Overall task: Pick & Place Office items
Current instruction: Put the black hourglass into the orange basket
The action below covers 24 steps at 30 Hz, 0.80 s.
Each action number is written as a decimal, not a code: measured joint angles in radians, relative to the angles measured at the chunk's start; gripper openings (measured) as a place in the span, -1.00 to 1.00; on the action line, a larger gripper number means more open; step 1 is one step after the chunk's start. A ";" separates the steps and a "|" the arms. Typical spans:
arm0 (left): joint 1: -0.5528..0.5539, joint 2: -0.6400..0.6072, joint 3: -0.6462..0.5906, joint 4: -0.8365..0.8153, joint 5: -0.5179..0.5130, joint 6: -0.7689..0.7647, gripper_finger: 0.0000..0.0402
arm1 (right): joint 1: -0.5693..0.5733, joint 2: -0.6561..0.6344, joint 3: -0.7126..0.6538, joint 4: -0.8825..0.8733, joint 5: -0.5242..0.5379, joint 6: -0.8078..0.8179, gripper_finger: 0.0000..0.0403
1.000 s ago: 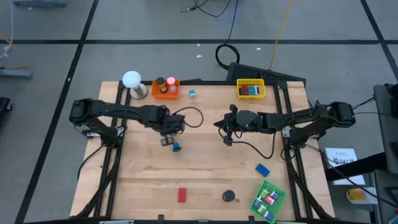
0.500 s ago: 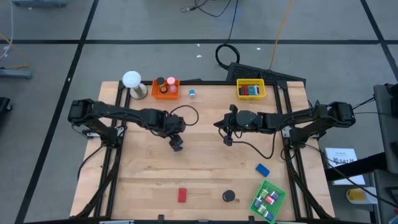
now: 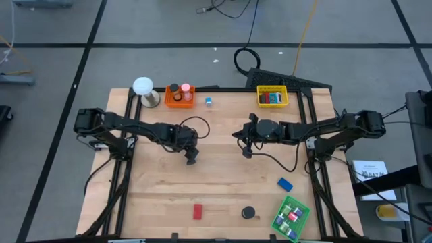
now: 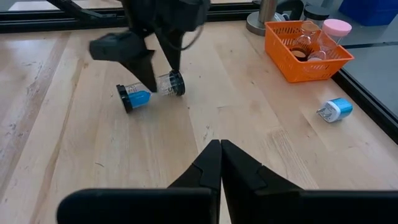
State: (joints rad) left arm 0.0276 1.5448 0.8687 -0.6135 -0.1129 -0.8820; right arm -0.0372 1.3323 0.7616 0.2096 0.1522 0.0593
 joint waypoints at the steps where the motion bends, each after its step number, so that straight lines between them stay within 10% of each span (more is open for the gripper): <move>1: 0.007 0.000 -0.010 0.026 0.000 -0.001 0.62 | 0.000 0.000 0.000 0.000 0.000 0.000 -1.00; 24: 0.031 0.068 -0.060 0.131 0.103 0.073 0.31 | 0.000 0.000 -0.001 0.003 0.000 0.000 -1.00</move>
State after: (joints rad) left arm 0.0582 1.6126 0.8085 -0.4827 -0.0100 -0.8089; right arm -0.0372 1.3327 0.7607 0.2123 0.1524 0.0593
